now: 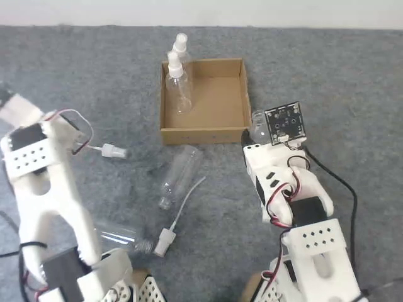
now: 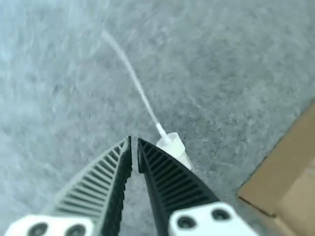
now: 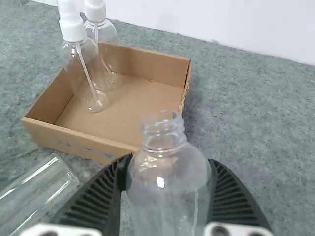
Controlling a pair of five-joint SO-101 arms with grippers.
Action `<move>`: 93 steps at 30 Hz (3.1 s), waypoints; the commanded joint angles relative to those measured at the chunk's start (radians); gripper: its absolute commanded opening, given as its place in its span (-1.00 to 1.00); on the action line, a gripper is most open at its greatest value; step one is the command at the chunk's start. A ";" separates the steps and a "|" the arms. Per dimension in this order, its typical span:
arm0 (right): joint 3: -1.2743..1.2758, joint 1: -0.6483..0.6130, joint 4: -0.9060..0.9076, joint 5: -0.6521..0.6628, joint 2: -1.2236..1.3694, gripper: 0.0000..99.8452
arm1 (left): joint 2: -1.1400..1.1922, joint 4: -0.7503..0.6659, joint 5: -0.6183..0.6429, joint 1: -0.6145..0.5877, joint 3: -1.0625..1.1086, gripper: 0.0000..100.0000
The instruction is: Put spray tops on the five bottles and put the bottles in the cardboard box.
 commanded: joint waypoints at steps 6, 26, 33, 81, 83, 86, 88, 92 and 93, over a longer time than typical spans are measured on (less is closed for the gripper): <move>-0.011 -0.010 -0.024 0.015 -0.025 -0.73 | -0.002 0.068 -0.552 0.023 -0.194 -0.97; -0.011 -0.010 -0.024 0.015 -0.025 -0.73 | 0.594 0.594 -1.505 0.074 -0.886 -0.64; -0.011 -0.007 -0.025 0.017 -0.025 -0.73 | 0.718 0.621 -1.754 0.080 -1.007 -0.63; 0.006 -0.007 -0.054 0.044 -0.025 -0.73 | 1.051 0.572 -1.737 0.219 -1.023 -0.85; 0.006 -0.008 -0.053 0.044 -0.025 -0.73 | 1.051 0.577 -1.691 0.213 -1.050 -0.84; 0.006 -0.008 -0.053 0.044 -0.025 -0.73 | 1.051 0.615 -1.636 0.210 -1.092 -0.84; 0.006 -0.010 -0.053 0.044 -0.025 -0.73 | 1.049 0.624 -1.608 0.212 -1.107 -0.85; 0.006 -0.010 -0.054 0.044 -0.025 -0.73 | 1.002 0.624 -1.567 0.212 -1.087 -0.85; 0.006 -0.012 -0.054 0.044 -0.025 -0.73 | 0.979 0.624 -1.567 0.210 -1.069 -0.85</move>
